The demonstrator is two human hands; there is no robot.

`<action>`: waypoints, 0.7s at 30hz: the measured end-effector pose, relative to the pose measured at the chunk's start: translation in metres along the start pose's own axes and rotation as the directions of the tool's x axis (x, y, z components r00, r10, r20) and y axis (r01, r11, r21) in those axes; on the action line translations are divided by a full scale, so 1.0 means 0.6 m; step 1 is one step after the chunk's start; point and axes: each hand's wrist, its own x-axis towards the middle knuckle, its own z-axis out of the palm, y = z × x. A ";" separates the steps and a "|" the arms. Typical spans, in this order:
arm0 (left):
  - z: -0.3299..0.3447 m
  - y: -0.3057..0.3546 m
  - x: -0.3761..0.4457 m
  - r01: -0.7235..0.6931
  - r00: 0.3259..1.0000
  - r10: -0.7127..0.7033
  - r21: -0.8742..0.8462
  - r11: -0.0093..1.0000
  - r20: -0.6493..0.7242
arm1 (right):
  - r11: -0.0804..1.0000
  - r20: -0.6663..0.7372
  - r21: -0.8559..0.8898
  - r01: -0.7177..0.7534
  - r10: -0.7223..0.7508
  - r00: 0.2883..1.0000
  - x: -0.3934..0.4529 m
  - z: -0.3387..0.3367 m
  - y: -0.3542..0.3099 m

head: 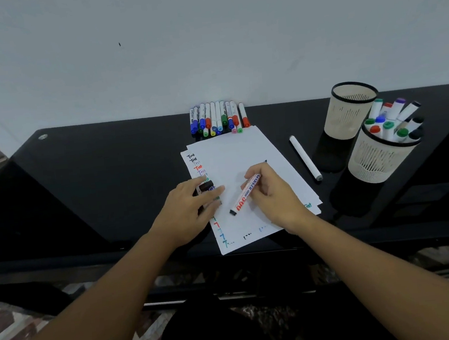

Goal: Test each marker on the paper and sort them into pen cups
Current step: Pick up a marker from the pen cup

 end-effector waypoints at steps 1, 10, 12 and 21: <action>0.000 0.000 0.000 0.017 1.000 -0.017 -0.004 1.000 0.025 | 1.000 -0.017 0.003 0.011 -0.010 1.000 0.001 -0.003 -0.001; -0.001 0.001 0.000 0.090 0.993 -0.085 -0.066 0.994 0.080 | 0.988 -0.037 0.155 -0.021 0.027 0.999 -0.003 0.002 -0.016; 0.001 0.001 0.000 0.093 0.993 -0.088 -0.072 0.993 0.078 | 0.991 -0.051 0.125 -0.038 0.045 0.998 -0.008 0.013 -0.018; 0.001 -0.002 0.003 0.091 0.992 -0.085 -0.059 0.994 0.095 | 0.998 0.003 0.015 -0.063 0.063 0.998 -0.027 0.047 -0.023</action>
